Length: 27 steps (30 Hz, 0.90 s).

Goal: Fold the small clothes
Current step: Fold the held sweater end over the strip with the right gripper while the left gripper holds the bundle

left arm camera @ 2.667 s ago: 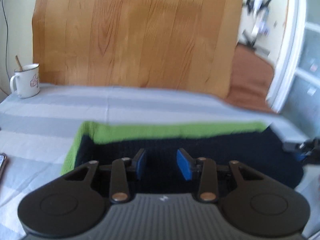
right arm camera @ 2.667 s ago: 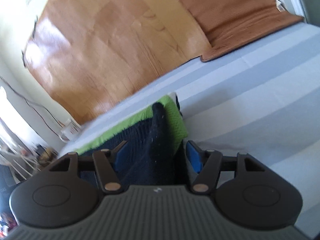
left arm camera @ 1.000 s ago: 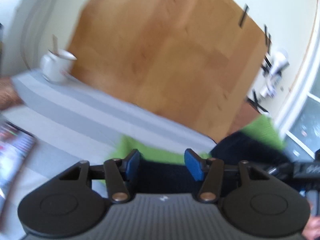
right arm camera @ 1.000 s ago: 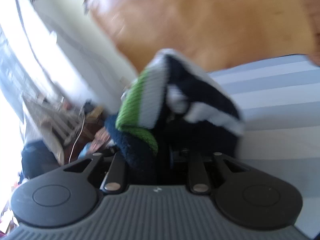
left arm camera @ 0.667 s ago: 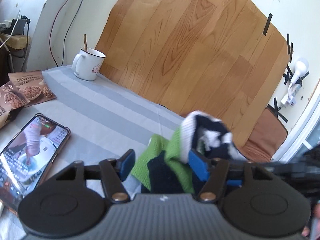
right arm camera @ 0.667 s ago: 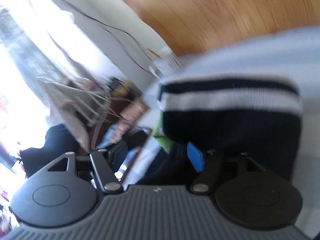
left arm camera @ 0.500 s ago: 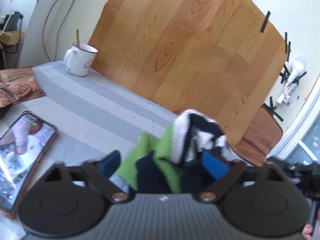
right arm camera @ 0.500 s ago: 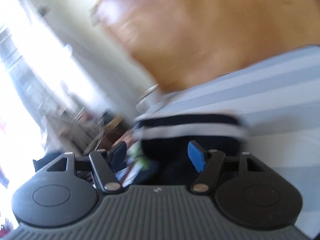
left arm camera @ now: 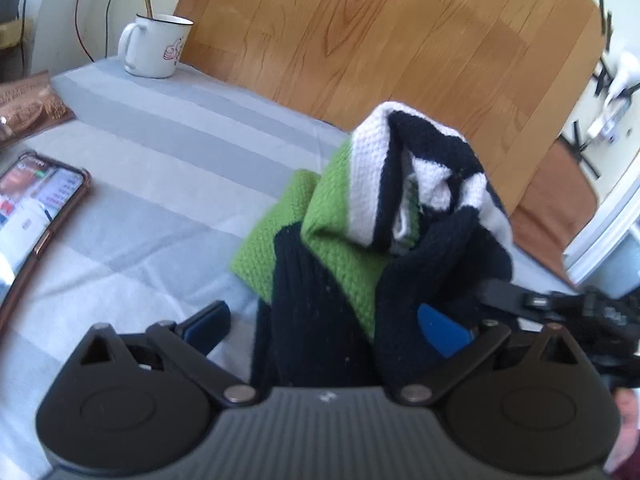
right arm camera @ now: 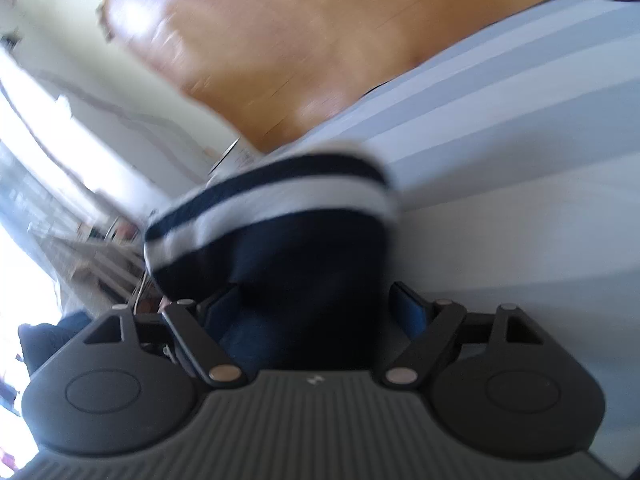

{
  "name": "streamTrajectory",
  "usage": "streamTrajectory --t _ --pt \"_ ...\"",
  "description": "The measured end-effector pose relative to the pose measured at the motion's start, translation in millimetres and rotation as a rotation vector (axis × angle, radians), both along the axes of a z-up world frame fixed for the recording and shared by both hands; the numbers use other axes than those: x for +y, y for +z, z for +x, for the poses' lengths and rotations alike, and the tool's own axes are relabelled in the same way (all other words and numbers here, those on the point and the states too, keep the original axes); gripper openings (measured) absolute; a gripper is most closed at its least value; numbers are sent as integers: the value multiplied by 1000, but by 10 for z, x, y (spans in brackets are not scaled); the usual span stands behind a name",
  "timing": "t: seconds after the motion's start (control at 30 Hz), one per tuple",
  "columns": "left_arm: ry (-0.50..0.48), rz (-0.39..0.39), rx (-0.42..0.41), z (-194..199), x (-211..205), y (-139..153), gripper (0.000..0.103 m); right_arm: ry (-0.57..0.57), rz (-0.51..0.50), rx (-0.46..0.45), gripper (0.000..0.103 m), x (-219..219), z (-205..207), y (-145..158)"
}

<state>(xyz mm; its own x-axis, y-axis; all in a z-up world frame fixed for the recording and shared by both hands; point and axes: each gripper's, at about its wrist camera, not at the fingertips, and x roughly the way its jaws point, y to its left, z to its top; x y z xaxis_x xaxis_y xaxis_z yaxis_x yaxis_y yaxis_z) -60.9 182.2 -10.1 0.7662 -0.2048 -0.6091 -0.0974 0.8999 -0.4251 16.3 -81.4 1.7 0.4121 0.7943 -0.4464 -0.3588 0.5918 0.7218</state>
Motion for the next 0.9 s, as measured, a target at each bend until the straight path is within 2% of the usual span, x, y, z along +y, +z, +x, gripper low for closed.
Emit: streamTrajectory --t 0.03,0.1,0.17,0.2,0.27,0.37,0.47,0.57,0.67,0.7,0.73,0.77,0.83,0.9 --pt "-8 3 -9 -6 -14 -13 83 0 -24 -27 80 91 -8 6" --pt "-17 -10 -5 13 -45 -24 70 4 -55 -49 60 162 0 20" --pt "-28 -26 1 58 -96 6 59 1 -37 -59 47 104 2 70" --pt "-40 -36 -1 95 -131 37 57 1 -25 -77 44 41 -24 113" --pt "-83 -33 -25 149 -308 132 55 -33 -29 -142 43 -80 -104 205" --pt "-183 -22 -67 338 -682 238 57 -125 -74 -296 44 -459 -319 439" --pt "-278 -44 -96 546 -1044 324 57 -208 -107 -341 44 -871 -382 605" --pt "-339 -22 -95 741 -1378 268 57 -273 -129 -317 45 -1244 -338 564" --pt "-344 2 -19 910 -1601 27 57 -309 -160 -246 47 -1414 -191 291" --pt "-332 19 8 966 -1640 -76 60 -312 -191 -226 52 -1421 -155 182" --pt "-326 25 -17 960 -1650 -118 63 -327 -221 -212 57 -1420 -107 52" --pt "-328 43 -23 943 -1671 -116 64 -355 -207 -209 65 -1462 -96 -49" --pt "-323 76 -14 907 -1700 -50 68 -363 -112 -172 66 -1594 -92 -84" --pt "-322 113 -22 875 -1703 60 68 -382 -67 -186 66 -1710 -130 -57"
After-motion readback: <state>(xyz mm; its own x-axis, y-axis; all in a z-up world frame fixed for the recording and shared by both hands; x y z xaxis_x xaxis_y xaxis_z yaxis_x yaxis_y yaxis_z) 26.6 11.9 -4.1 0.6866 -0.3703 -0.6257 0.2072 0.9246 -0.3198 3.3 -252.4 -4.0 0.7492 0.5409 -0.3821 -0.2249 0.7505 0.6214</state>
